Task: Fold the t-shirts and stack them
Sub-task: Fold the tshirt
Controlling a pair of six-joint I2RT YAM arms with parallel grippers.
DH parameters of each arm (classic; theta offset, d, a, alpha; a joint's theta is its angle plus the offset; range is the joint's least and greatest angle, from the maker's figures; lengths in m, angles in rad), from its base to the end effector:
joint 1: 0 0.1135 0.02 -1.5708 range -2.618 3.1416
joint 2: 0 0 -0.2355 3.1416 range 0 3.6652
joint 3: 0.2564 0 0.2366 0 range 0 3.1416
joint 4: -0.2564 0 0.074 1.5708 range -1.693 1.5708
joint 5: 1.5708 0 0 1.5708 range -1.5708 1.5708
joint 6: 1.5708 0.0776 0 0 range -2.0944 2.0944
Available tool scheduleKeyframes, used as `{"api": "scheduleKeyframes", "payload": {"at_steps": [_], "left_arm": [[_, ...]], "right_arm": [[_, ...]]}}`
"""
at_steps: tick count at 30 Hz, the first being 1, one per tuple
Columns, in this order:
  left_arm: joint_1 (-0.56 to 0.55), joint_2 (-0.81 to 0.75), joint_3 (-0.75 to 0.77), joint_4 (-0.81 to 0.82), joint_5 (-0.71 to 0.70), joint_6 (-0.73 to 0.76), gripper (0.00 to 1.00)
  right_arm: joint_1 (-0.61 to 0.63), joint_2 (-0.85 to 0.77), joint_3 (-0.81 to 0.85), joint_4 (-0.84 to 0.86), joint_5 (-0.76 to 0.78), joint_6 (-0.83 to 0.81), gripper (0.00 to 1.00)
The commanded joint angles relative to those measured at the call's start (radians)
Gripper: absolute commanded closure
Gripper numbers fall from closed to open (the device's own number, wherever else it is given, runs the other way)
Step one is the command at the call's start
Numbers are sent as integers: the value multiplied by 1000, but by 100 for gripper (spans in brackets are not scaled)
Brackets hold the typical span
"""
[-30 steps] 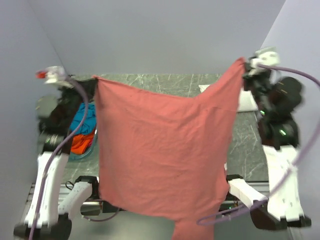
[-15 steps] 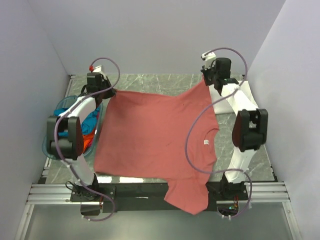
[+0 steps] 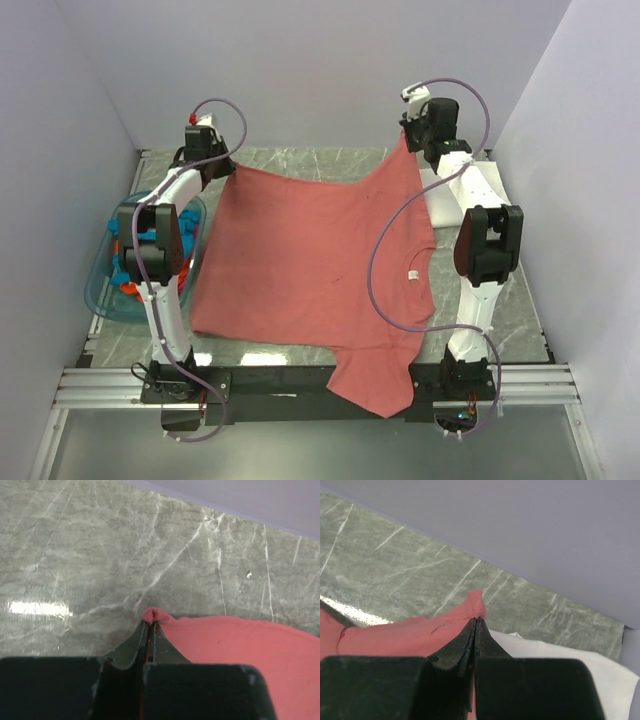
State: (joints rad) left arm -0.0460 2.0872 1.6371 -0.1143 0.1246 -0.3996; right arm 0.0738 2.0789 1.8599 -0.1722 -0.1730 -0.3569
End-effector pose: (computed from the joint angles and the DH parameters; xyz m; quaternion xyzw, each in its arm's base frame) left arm 0.4951 -0.0324 0.1920 -0.1242 0.8660 -0.1595 0.4573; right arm 0.5077 0.0509 0.2707 -0.2239 0.7986 -0.0071 0.5587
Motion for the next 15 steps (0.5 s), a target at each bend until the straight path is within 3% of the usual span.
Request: {"api": "scheduleKeyframes", "payload": {"at_steps": [1,7,15], "left_arm": [[9,34,90,-22,-10,28,100],[11,99,148,-48,-3,16,100],[14,91,109,-12,-2,27,100]], "right_arm": [[-11,-23,-5,43,-28,12,100],[-17,-82,-99,30,-91,16,100],[-19,-181,-220,39,-149,24,100]]}}
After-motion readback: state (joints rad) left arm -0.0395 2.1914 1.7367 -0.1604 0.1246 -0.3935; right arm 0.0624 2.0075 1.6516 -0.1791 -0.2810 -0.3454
